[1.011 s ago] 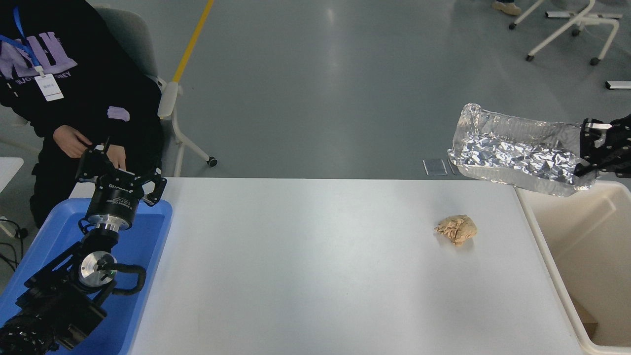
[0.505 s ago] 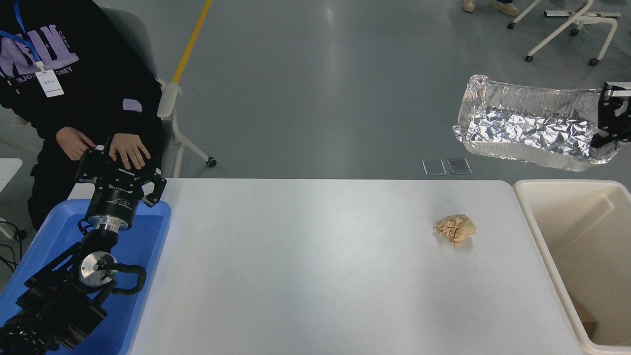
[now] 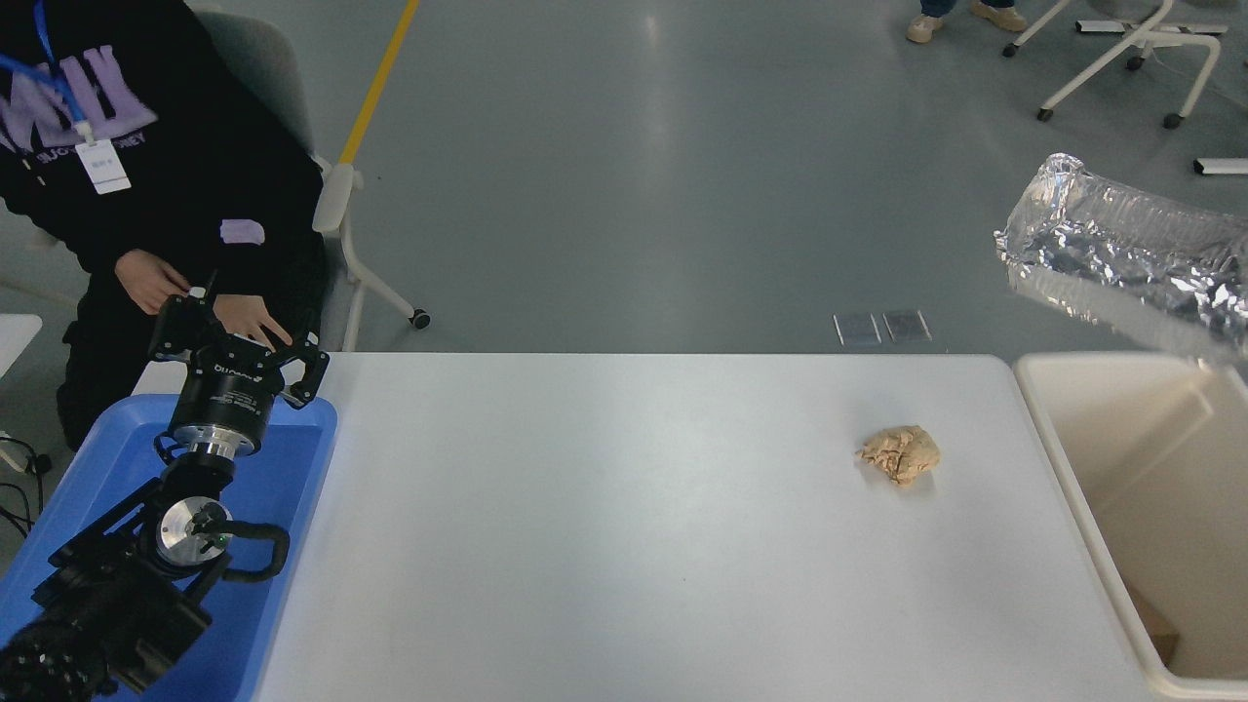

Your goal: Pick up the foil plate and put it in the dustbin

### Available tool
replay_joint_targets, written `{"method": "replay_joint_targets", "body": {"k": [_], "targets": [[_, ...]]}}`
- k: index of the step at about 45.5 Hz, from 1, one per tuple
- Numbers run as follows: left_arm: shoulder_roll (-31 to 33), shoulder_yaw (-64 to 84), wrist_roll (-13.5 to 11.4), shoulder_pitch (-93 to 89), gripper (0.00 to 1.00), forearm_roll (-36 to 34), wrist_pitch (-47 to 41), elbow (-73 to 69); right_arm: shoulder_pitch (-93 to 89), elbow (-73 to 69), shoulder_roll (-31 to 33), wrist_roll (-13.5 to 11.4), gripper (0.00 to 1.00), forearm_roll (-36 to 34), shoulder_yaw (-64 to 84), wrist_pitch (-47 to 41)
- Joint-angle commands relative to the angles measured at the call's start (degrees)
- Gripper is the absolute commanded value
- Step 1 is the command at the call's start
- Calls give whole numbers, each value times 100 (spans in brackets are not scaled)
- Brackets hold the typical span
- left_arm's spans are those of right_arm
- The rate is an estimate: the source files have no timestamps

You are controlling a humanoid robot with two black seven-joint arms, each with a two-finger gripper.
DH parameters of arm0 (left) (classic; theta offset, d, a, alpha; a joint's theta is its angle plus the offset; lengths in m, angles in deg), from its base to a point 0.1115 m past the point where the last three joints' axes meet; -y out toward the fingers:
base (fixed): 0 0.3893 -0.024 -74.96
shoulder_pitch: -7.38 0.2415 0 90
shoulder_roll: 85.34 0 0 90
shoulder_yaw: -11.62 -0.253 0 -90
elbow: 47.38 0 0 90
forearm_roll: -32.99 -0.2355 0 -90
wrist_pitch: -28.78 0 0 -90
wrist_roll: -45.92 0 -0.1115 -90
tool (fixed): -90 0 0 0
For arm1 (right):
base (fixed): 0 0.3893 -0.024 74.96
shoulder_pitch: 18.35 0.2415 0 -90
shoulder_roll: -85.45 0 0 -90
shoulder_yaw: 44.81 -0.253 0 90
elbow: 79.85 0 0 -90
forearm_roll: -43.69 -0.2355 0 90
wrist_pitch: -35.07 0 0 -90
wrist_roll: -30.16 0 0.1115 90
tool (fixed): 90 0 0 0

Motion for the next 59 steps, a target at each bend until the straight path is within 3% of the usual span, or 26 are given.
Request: {"method": "replay_joint_targets", "body": {"k": [1, 10, 16, 21, 30, 44, 56, 57, 59], "targets": [[0, 0, 0, -1, 99, 0, -9, 3, -2203, 498, 562, -2, 0, -214, -1345, 1998], [0, 0, 0, 8, 99, 0, -9, 3, -4347, 1051, 615, -2, 0, -223, -3551, 3344], [0, 0, 0, -1, 99, 0, -9, 3, -5604, 2017, 387, -2, 0, -188, -5072, 3459], [0, 0, 0, 0, 99, 0, -9, 3, -6457, 3299, -280, 7, 0, -135, -5785, 3459], [0, 0, 0, -1, 99, 0, -9, 3, -7179, 5033, -1380, 16, 0, -127, -5988, 3459], [0, 0, 0, -1, 99, 0, -9, -6, -7654, 5385, -2004, -10, 0, -144, -5970, 3705], [0, 0, 0, -1, 99, 0, -9, -6, -7689, 5341, -2022, -2, 0, -171, -5979, 3749], [0, 0, 0, 8, 99, 0, -9, -6, -7680, 5341, -2022, -2, 7, -171, -5979, 3758], [0, 0, 0, -1, 99, 0, -9, -6, -7654, 5367, -2013, 7, 45, -162, -5970, 3784]]}}
